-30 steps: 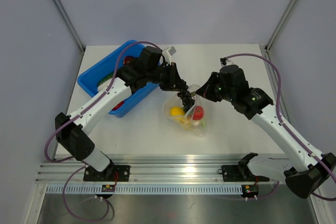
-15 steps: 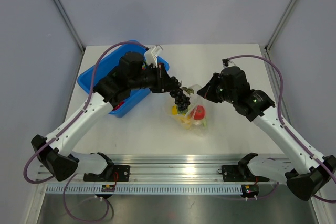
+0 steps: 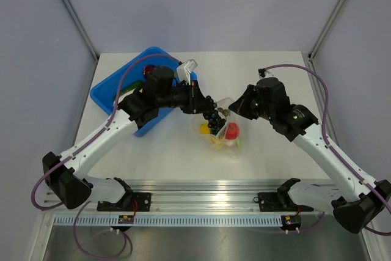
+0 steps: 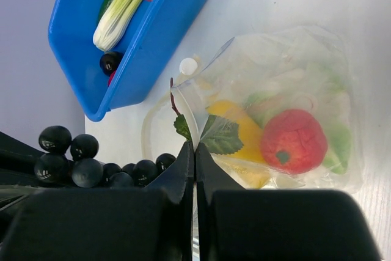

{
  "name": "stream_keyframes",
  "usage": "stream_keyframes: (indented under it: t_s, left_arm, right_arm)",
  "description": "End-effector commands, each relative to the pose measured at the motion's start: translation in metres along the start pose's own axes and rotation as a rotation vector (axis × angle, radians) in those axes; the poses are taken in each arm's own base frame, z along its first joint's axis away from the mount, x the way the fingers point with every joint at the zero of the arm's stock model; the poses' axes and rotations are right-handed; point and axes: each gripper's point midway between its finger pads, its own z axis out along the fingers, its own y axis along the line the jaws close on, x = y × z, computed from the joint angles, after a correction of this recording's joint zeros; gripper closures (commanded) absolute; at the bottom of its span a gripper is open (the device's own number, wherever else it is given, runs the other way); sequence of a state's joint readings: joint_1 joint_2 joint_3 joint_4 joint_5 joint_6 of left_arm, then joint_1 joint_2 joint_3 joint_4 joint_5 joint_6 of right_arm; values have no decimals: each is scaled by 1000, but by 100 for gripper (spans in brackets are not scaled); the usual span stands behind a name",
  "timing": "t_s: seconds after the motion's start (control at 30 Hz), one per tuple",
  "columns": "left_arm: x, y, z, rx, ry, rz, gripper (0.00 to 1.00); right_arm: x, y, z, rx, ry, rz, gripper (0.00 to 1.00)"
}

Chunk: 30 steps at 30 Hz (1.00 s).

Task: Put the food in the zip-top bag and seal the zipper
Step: Place the fake fruit in the zipper food storage bag.

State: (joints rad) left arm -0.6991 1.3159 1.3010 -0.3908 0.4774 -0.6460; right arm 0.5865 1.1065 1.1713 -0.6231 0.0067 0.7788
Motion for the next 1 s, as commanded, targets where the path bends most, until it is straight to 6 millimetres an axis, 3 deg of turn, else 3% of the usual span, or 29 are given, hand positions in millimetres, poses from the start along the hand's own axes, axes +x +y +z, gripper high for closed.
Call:
stream_keyframes:
  t_s: [0.0, 0.17, 0.37, 0.43, 0.47, 0.5, 0.53, 0.6, 0.77, 0.9, 0.93, 0.97]
  left_arm:
    - [-11, -20, 3, 92, -15, 69, 100]
    - [-9, -11, 13, 77, 0, 66, 100]
    - [-8, 17, 47, 36, 0, 26, 97]
    - [-4, 28, 64, 25, 22, 6, 77]
    - [-1, 31, 68, 18, 46, 1, 58]
    - [5, 37, 76, 6, 80, -6, 30]
    - [4, 29, 76, 19, 92, 7, 19]
    - [10, 27, 73, 2, 120, 41, 6]
    - [3, 7, 38, -22, 121, 160, 7]
    - [4, -2, 4, -41, 98, 243, 37]
    - [2, -4, -8, -59, 72, 263, 52]
    - [7, 3, -11, -82, 76, 262, 60]
  right_arm:
    - [-13, 17, -2, -55, -46, 2, 100]
    - [-13, 20, -5, -67, -49, 10, 100]
    - [-16, 22, -7, -74, -55, 2, 100]
    - [-16, 23, -9, -82, -60, 3, 100]
    - [-15, 22, -9, -79, -57, 7, 100]
    - [-15, 22, -10, -78, -55, 6, 100]
    - [-15, 22, -11, -80, -56, 7, 100]
    - [-14, 21, -13, -78, -55, 6, 100]
    - [-12, 18, -13, -70, -53, 11, 100]
    - [-13, 19, -14, -75, -58, 8, 100]
    - [-14, 19, -14, -73, -58, 8, 100]
    - [-13, 18, -14, -71, -58, 8, 100]
